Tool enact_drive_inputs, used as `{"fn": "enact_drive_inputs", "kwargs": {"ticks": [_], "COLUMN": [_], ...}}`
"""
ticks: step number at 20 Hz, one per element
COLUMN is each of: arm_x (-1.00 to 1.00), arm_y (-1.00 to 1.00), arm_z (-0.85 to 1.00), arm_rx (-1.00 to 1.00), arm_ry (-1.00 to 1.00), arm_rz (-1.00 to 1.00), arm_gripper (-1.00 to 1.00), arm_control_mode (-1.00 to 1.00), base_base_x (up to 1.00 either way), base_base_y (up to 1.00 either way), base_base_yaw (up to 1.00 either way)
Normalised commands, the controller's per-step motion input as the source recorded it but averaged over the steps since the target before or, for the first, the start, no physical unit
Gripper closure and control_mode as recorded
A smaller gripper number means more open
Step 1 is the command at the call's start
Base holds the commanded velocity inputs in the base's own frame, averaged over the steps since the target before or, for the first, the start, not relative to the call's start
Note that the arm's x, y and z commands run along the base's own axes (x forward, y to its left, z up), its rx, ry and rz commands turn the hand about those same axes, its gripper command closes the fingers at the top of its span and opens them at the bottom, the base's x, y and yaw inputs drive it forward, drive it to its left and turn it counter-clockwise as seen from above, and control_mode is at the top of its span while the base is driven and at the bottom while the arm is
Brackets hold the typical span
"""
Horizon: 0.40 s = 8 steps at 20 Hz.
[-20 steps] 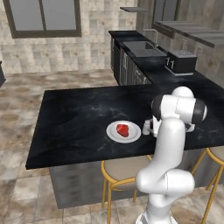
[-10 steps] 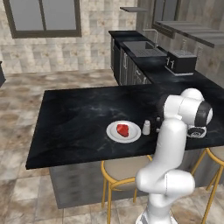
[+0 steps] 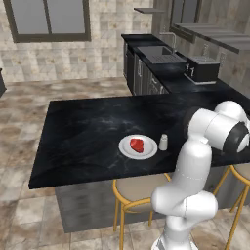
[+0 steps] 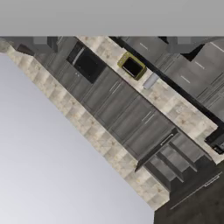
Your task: Retrieve the shaker from the cabinet and place it next the steak on a plate on the dining table.
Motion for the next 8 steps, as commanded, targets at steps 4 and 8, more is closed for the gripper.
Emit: {"fn": "enact_drive_inputs", "kwargs": {"ticks": [4,8], "arm_x": [-0.69,-0.69], "arm_y": [0.02,0.1], "arm_z": [1.0,1.0], "arm_rx": [0.0,-0.05], "arm_ry": [-0.3,-0.24], "arm_rz": [0.0,-0.01], "arm_gripper": [-1.0,-1.0], "arm_control_mode": [-1.0,-1.0], "base_base_x": [0.0,0.0], "base_base_y": [0.0,0.0], "base_base_yaw": [0.0,0.0]}}
